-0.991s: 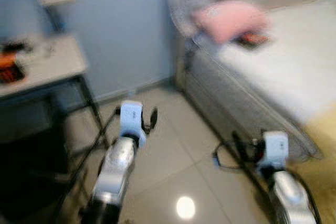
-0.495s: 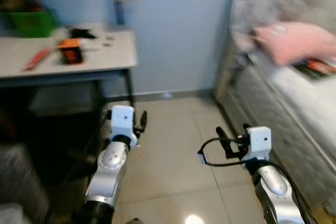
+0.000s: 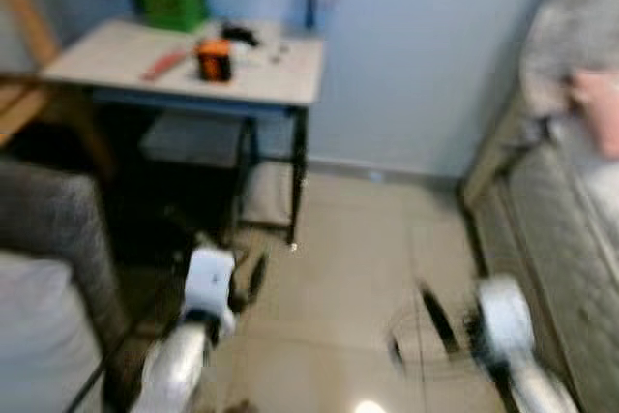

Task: Clean up the room

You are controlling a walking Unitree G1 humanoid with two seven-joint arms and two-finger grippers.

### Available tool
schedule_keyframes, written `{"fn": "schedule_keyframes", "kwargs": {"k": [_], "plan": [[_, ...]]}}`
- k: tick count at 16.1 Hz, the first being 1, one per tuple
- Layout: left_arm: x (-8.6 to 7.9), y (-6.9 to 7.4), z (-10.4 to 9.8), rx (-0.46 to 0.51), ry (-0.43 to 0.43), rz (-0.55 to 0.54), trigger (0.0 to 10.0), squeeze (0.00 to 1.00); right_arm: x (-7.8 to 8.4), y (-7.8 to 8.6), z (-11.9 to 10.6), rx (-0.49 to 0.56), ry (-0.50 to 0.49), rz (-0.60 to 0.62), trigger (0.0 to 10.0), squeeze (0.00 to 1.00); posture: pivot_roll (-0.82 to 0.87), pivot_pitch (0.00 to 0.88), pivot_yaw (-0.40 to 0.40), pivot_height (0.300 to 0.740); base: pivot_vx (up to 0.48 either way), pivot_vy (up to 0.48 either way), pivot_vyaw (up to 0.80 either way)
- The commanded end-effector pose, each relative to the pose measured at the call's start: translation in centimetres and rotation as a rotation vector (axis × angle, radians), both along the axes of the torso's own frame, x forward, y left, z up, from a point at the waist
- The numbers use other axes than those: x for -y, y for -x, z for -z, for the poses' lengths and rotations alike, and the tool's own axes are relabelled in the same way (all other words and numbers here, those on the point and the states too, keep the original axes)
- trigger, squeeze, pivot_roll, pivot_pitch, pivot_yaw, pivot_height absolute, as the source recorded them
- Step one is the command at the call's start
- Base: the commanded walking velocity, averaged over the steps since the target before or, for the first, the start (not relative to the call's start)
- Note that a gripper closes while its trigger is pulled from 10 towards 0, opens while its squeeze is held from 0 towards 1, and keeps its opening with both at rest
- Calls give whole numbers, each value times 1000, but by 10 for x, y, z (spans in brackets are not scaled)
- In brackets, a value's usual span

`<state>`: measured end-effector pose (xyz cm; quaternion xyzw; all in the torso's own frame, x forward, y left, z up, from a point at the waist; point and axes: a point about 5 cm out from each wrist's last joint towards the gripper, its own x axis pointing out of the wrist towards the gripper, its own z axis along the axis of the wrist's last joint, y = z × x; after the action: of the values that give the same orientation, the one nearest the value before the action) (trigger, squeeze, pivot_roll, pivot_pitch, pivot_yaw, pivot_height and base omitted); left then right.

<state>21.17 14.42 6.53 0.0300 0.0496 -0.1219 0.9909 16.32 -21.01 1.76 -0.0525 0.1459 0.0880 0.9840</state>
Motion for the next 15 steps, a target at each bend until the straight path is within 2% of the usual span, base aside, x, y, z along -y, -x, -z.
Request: {"fn": "schedule_keyframes", "kwargs": {"k": [1, 2, 3, 5, 6, 7, 8, 9, 10, 12, 13, 14, 15], "plan": [[-6, -10, -19, 79, 27, -65, 10000, 0, -2, -6, -13, 78, -6, -6, 10000, 0, 38, 0, -31, 740, 0, 0, 0], [-9, -23, -22, 68, 50, -123, 10000, 0, -8, -10, -14, 102, -10, -10, 10000, 0, 43, 0, -34, 740, 0, 0, 0], [-2, -24, -24, 68, 36, -84, 10000, 0, -14, -19, -17, 122, -28, 4, 10000, 0, 35, 0, -25, 740, 0, 0, 731], [0, -23, -21, 31, 50, -61, 10000, 0, -13, -28, -15, 90, -22, 49, 10000, 0, 29, 0, -19, 740, 0, 0, 353], [-4, -22, -11, -57, 141, -119, 10000, 0, -10, -31, -15, 94, -32, 78, 10000, 0, 22, 0, -15, 740, 0, 0, 0], [-10, -19, -10, -43, 97, -143, 10000, 0, -11, -30, -18, 124, -52, 58, 10000, 0, 22, 0, -19, 740, 0, 0, 0], [-9, -12, -26, 105, -20, -43, 10000, 0, -15, -21, -23, 139, -71, 2, 10000, 0, 21, 0, -17, 740, 0, 0, 0], [-21, -7, -22, 92, -46, -75, 10000, 0, -15, -10, -24, 133, -56, -30, 10000, 0, 19, 0, -17, 740, 0, 0, 0], [-25, -7, -21, 77, -39, -97, 10000, 0, -13, -8, -22, 123, -48, -17, 10000, 0, 18, 0, -14, 740, 0, 0, 0], [-23, -9, -21, 79, -21, -98, 10000, 0, -12, -9, -20, 113, -56, 6, 10000, 0, 17, 0, -8, 740, 0, 0, 0], [-16, -16, -19, 69, -11, -69, 10000, 0, -14, -16, -17, 100, -70, 25, 10000, 0, 3, 0, -5, 740, 0, 0, 0], [-15, -31, -19, 77, -29, -60, 10000, 0, -16, -25, -18, 99, -78, 35, 10000, 0, -18, 0, 5, 740, 0, 0, 0], [-15, -46, -20, 74, -9, -70, 10000, 0, -16, -25, -17, 97, -79, 48, 10000, 0, -33, 0, 19, 740, 0, 0, 0]]}}
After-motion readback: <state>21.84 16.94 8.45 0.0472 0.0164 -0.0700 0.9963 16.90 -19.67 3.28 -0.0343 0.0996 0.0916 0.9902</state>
